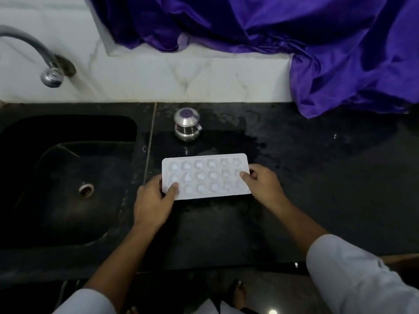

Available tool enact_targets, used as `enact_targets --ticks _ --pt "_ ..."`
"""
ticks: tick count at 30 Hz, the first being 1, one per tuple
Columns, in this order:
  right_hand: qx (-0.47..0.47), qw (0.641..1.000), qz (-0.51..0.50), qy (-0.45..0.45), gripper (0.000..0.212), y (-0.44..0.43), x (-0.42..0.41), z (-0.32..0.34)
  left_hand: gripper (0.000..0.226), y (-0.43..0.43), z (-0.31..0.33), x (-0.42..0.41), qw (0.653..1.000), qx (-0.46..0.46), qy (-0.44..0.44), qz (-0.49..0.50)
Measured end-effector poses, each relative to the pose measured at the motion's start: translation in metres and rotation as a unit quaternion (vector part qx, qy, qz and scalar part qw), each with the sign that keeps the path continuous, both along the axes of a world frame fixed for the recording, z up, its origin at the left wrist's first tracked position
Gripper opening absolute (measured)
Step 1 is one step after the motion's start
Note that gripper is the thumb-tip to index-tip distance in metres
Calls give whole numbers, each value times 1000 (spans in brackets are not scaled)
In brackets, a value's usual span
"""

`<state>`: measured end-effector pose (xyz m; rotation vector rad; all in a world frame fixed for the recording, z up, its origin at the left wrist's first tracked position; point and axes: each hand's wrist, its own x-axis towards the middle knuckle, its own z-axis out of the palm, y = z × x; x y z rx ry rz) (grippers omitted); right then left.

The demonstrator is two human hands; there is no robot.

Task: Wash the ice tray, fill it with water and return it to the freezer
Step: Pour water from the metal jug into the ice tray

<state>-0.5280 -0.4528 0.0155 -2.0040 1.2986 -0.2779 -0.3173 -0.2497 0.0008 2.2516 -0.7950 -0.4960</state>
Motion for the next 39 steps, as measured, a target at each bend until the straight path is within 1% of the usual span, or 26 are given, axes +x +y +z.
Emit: enact_targets --ticks 1,3,6,10,13,15,17,20,22,24,27,29,32,37,39 --pt "3 1000 1 8 13 -7 -9 -4 53 -5 -4 -10 999 28 -35 -7" --pt "5 1000 8 23 20 -18 -23 -12 66 -13 -11 -24 995 71 -76 -5" --pt "4 999 23 39 27 -28 -35 -21 83 -16 -18 -36 989 89 -114 -23" --pt "-2 997 49 67 34 -34 -38 -25 86 -8 -34 -37 983 78 -157 -44" --pt "-53 989 54 126 48 -41 -35 -22 89 -4 -44 -37 981 66 -178 -48" --pt "-87 987 45 126 56 -47 -28 -14 93 -5 -48 -36 980 55 -184 -52" --pt "-101 990 53 88 56 -52 -14 -3 97 -5 -49 -36 979 48 -189 -55" --pt "-67 994 83 13 50 -55 22 14 99 -5 -50 -35 975 48 -207 -59" --pt "-10 994 97 -45 47 -56 52 18 98 -6 -51 -34 974 51 -212 -59" --pt "76 988 79 -111 42 -57 81 20 98 -6 -52 -34 973 52 -217 -57" --pt "188 961 51 -195 36 -60 117 23 98 -6 -54 -33 972 44 -223 -54" --pt "230 946 44 -224 36 -63 135 20 98 -7 -55 -33 972 46 -223 -53" --pt "236 942 51 -232 33 -62 155 8 99 -7 -56 -33 973 48 -222 -53" --pt "184 945 56 -264 32 -67 167 -6 99 -8 -56 -33 971 45 -228 -51" --pt "216 938 65 -263 23 -74 172 -7 99 -9 -55 -33 971 43 -229 -51"
